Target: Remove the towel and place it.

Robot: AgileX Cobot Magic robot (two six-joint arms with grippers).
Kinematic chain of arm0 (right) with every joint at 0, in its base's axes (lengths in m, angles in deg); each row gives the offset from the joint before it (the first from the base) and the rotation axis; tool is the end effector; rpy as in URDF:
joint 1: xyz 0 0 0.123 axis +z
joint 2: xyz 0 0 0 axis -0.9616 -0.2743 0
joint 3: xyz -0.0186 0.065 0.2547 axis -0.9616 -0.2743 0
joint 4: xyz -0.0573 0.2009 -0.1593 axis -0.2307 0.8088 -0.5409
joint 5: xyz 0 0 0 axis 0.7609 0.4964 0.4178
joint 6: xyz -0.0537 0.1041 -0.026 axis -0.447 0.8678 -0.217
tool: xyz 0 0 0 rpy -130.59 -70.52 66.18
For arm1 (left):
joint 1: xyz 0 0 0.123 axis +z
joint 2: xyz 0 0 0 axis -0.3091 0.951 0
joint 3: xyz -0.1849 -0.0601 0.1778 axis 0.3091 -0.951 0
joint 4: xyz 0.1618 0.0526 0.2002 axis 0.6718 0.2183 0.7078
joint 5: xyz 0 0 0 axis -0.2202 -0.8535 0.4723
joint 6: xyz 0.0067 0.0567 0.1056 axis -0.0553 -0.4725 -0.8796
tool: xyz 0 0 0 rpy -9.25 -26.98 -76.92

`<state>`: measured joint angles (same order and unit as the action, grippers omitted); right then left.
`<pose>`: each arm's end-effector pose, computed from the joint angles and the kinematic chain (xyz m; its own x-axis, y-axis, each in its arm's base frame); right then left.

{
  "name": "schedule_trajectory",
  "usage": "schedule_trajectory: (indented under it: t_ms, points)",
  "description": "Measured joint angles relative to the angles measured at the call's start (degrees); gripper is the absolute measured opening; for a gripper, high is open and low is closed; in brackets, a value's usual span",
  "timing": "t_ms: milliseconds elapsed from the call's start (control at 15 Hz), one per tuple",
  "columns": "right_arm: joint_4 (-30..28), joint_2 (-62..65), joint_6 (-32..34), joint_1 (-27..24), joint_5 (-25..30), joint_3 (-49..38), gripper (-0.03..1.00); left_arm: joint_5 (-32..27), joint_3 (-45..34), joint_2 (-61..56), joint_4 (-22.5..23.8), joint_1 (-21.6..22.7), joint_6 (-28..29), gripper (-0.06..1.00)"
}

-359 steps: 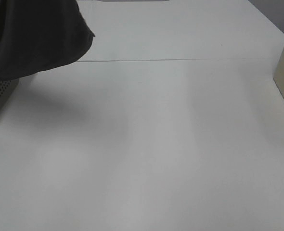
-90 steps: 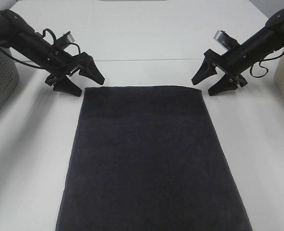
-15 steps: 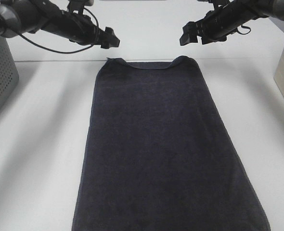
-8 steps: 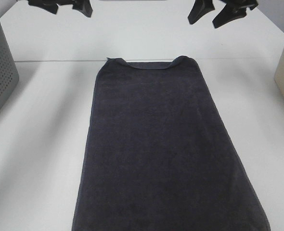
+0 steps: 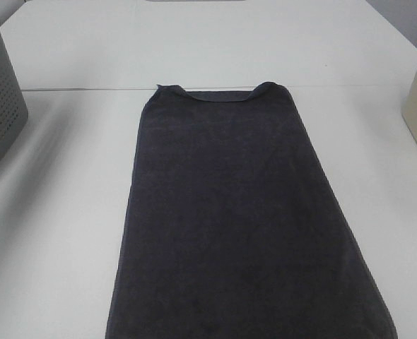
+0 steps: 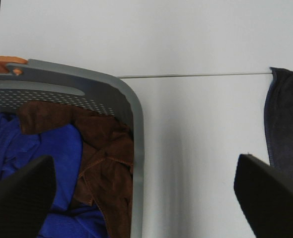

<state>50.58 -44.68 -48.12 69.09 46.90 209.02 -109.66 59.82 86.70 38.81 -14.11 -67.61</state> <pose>0.4477 0.0009 0.3604 -0.7764 0.0643 -0.6270 -0.1284 0.9578 0.2573 0.4830 0.0267 0.3355 -0.7777 -0.0373 -0.6276 -0.0235 0.9993 -0.0303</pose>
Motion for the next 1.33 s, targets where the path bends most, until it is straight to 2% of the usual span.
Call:
schedule_trajectory:
  t_ms: [133,333,667,867,1133,1333]
  points:
    - [0.00,8.08,0.00,0.00,0.06,-9.34,0.76,-0.06,-2.98,-4.41,-0.06,0.06,0.00,0.91]
    - [-0.34,20.91,0.00,0.00,0.00,-23.43,0.76,0.11,-16.27,-15.58,0.17,0.06,-0.17,0.91]
    - [-0.34,48.13,-0.46,0.00,0.11,-51.68,0.76,13.18,-55.41,-49.05,1.38,0.06,0.23,0.91]
    - [-0.34,64.17,-0.46,0.00,0.23,-64.23,0.76,14.38,-71.22,-67.21,2.58,0.06,0.23,0.91]
    - [-3.67,84.05,-0.46,0.00,0.29,-76.15,0.76,14.27,-82.68,-87.89,3.15,0.06,0.23,0.91]
    - [-4.76,96.60,-0.46,0.00,0.29,-84.00,0.76,10.89,-88.64,-99.81,2.23,0.06,0.23,0.91]
